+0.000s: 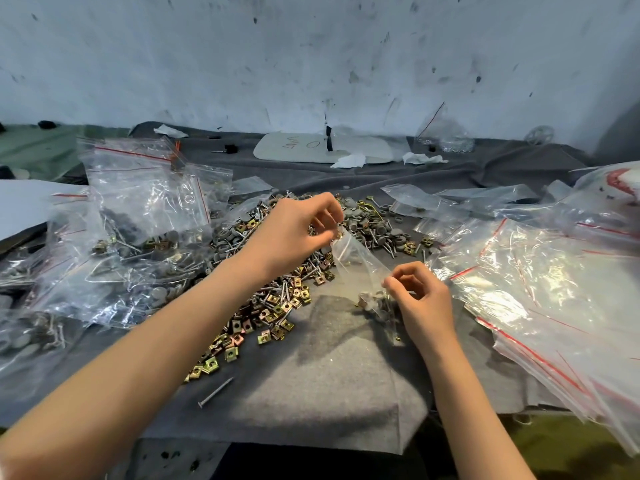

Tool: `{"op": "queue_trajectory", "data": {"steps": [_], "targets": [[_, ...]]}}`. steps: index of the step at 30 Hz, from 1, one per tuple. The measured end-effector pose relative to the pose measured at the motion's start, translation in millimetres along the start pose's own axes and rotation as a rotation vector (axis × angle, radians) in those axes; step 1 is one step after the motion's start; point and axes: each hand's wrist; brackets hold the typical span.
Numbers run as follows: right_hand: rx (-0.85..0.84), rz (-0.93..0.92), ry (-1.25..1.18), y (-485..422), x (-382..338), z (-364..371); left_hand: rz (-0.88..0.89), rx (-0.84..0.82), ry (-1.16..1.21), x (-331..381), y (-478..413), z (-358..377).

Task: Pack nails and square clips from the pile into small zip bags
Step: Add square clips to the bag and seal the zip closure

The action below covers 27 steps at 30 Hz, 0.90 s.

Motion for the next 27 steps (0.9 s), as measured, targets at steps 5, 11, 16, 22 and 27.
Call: {"op": "queue_trajectory", "data": {"steps": [5,11,16,22,27], "targets": [[-0.002,0.007,0.014,0.5,-0.2,-0.6,0.069,-0.078,-0.050,2.7,0.3,0.5],[-0.006,0.019,0.017,0.2,-0.5,-0.8,0.022,-0.051,0.061,-0.2,1.4,1.3],[-0.009,0.012,0.025,-0.1,-0.1,-1.2,-0.100,0.034,0.097,-17.5,7.9,-2.3],[-0.002,0.000,0.021,-0.6,1.6,0.0,-0.161,-0.206,-0.096,-41.4,27.8,10.2],[-0.007,-0.003,0.019,-0.2,1.5,-0.2,-0.109,-0.422,-0.440,-48.5,34.1,16.5]]}}
Point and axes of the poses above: each hand's wrist, its own y-axis away from the middle knuckle, its own z-axis out of the palm, x = y × z
